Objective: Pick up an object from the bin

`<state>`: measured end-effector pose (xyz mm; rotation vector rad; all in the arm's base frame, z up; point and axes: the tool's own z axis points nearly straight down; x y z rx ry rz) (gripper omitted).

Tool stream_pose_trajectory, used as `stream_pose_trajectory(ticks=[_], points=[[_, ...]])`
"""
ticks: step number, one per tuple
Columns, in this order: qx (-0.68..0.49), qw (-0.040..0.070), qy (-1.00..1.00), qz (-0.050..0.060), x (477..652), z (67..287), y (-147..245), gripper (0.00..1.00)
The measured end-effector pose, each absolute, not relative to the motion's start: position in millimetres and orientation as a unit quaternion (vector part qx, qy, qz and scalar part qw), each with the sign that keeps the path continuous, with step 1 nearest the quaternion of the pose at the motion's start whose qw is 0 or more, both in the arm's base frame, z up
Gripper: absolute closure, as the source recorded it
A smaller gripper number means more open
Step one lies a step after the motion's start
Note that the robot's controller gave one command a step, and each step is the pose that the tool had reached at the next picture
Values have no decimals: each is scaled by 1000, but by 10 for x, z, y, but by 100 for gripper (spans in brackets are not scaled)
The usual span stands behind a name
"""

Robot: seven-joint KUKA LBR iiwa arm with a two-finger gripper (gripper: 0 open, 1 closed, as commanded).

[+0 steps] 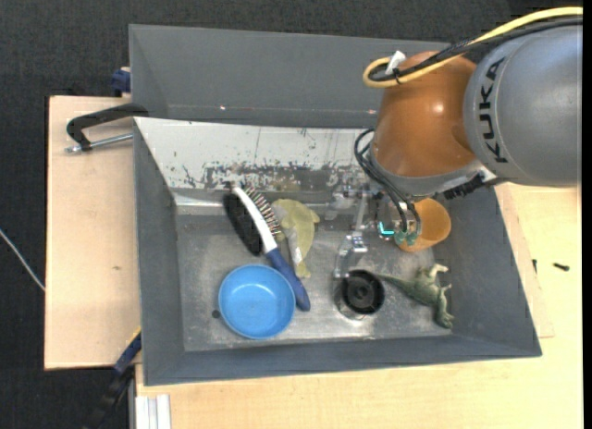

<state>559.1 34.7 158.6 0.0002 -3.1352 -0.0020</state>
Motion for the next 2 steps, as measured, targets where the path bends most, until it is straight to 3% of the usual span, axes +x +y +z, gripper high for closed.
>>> stream_pose_trajectory(ticks=[1, 2], points=[[98, 1, -995, -3, 5306, 774, -316, 0], [101, 8, -995, -2, 5297, 820, -314, 100]])
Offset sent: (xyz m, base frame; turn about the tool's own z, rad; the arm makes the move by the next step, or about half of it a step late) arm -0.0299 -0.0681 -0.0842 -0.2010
